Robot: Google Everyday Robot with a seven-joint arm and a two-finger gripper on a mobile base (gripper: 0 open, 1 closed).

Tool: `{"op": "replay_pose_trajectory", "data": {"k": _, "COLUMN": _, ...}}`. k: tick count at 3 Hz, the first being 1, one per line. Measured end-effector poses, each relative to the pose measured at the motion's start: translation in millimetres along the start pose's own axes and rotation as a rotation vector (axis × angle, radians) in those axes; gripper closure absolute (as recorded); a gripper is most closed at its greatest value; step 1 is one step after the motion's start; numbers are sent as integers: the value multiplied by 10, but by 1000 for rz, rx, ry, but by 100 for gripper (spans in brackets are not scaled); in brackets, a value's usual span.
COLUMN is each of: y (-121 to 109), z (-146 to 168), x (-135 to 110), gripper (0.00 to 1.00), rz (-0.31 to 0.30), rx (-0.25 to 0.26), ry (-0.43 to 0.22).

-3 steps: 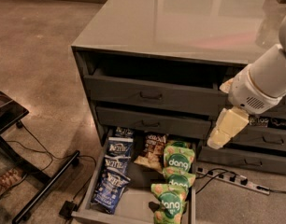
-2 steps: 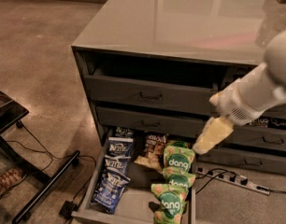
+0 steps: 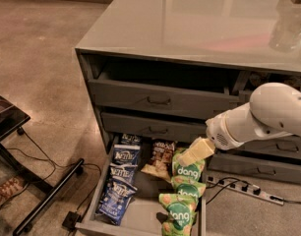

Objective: Pick brown chip bag from bottom drawer and place on counter

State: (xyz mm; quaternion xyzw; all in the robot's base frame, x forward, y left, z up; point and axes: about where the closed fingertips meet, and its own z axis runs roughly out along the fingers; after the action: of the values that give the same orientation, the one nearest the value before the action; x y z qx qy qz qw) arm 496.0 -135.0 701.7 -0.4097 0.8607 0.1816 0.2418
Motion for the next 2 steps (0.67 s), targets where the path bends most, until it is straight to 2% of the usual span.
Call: {"op": "replay_pose_trajectory", "data": {"k": 2, "y": 0, "z": 109, "x": -5, "gripper": 0, "rz": 17, "rx": -12, "ry": -15}}
